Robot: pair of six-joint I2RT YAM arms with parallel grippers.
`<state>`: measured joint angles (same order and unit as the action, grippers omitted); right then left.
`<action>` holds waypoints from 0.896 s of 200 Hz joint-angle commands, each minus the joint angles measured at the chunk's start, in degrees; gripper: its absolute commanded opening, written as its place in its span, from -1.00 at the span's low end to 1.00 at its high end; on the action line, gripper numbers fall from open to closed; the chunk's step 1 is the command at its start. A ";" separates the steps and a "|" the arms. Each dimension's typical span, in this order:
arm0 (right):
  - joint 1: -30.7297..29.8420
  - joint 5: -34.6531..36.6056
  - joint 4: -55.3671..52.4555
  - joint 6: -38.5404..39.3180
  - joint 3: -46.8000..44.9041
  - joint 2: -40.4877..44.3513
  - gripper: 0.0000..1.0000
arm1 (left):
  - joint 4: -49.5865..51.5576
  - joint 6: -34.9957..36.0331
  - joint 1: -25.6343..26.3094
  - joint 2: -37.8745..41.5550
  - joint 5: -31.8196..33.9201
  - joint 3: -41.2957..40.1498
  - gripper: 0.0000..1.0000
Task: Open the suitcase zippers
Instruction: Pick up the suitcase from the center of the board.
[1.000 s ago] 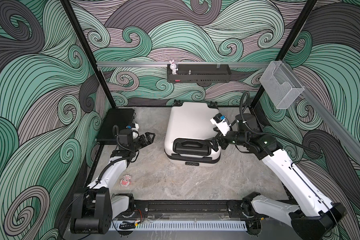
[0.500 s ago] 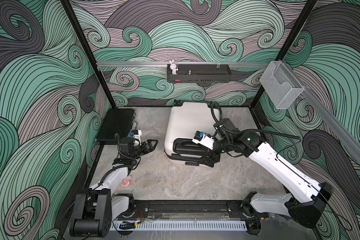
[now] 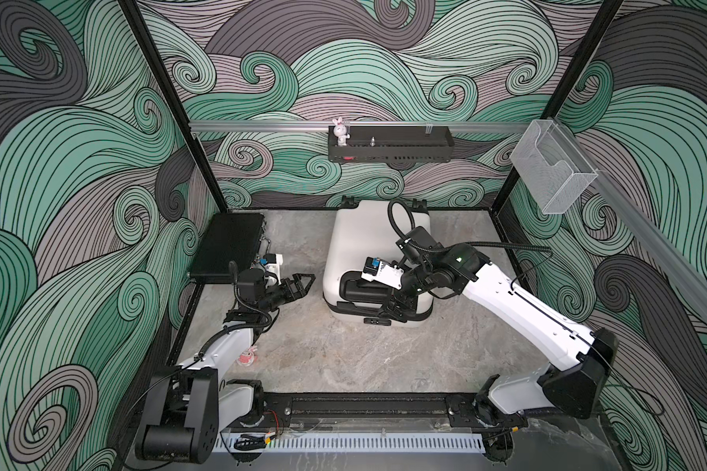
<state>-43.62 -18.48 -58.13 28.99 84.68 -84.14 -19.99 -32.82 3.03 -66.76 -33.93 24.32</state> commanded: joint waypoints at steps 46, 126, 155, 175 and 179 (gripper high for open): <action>-0.95 4.15 -2.63 2.18 4.51 -6.21 0.61 | 1.99 2.57 1.00 -1.94 -1.56 3.32 0.73; -1.56 4.66 -2.60 7.38 3.73 -8.60 0.16 | 0.56 3.28 2.09 -2.51 -1.32 3.28 0.63; -1.52 4.26 -2.72 7.99 3.73 -9.85 -0.06 | 0.90 4.06 2.98 -1.72 -0.46 3.28 0.62; -1.56 2.32 -3.22 10.01 3.71 -10.31 -0.29 | 0.87 4.94 3.65 -0.79 0.32 2.99 0.50; -1.56 1.98 -3.29 10.30 3.62 -10.41 -0.33 | 0.70 5.24 3.80 -0.47 0.61 2.77 0.49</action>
<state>-44.84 -14.02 -59.51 36.80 88.40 -93.58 -18.68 -29.82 5.87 -69.10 -34.22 26.15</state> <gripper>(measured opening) 0.374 0.768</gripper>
